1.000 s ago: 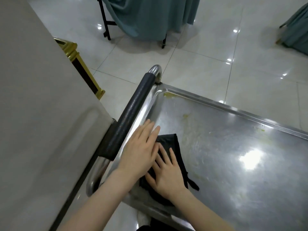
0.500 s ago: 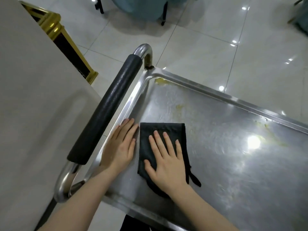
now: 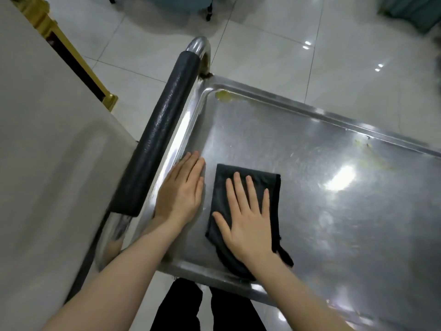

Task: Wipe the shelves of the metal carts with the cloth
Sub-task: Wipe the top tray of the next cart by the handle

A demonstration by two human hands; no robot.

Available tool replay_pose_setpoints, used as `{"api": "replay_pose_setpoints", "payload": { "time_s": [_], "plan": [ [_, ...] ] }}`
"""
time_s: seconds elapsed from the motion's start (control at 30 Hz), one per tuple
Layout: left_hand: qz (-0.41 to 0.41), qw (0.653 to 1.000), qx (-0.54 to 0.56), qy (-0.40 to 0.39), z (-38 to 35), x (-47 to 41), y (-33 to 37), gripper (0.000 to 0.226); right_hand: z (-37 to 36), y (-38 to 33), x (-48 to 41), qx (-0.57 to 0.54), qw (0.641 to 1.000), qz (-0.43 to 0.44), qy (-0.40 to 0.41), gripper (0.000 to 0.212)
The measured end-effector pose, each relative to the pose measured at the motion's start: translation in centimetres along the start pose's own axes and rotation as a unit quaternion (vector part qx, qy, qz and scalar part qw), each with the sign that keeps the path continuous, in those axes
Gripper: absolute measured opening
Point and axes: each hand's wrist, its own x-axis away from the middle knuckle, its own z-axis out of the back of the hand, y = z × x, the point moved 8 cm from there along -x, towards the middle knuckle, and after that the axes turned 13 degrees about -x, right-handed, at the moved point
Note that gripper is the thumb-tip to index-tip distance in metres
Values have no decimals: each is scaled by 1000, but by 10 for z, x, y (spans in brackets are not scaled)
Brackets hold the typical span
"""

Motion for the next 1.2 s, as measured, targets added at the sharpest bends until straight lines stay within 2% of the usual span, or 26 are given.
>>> {"api": "replay_pose_setpoints", "payload": {
  "time_s": [0.07,0.13,0.27,0.4,0.47,0.57,0.73,0.8,0.97,1.1,1.2],
  "plan": [
    [-5,1000,-8,7,0,-1,1,44,-7,-5,38,2,1000,5,-5,72],
    [-9,1000,-3,13,-1,-2,4,43,-6,0,39,12,1000,1,-15,71],
    [-1,1000,10,19,0,-8,11,42,20,30,-19,25,998,-53,0,70],
    [14,999,0,-34,-11,-15,29,57,52,78,-95,-14,990,-137,20,68],
    [-2,998,-29,-52,-18,-15,38,57,54,83,-103,-18,989,-146,22,66],
    [-17,994,-74,-73,-23,-13,42,54,47,67,-62,-5,993,-117,16,62],
    [-11,994,-74,-78,-23,-10,43,54,25,34,67,-6,995,-97,13,63],
    [-6,994,-73,-79,-24,-9,41,55,18,31,87,-11,995,-100,13,64],
    [-29,995,-58,-69,-21,-5,43,55,40,67,10,-17,985,-170,32,74],
    [-117,989,-56,-64,-25,-7,61,53,54,105,-60,-34,967,-245,62,67],
    [-108,991,-51,-68,-25,-10,58,53,51,98,-46,-8,977,-205,64,65]
  ]
}}
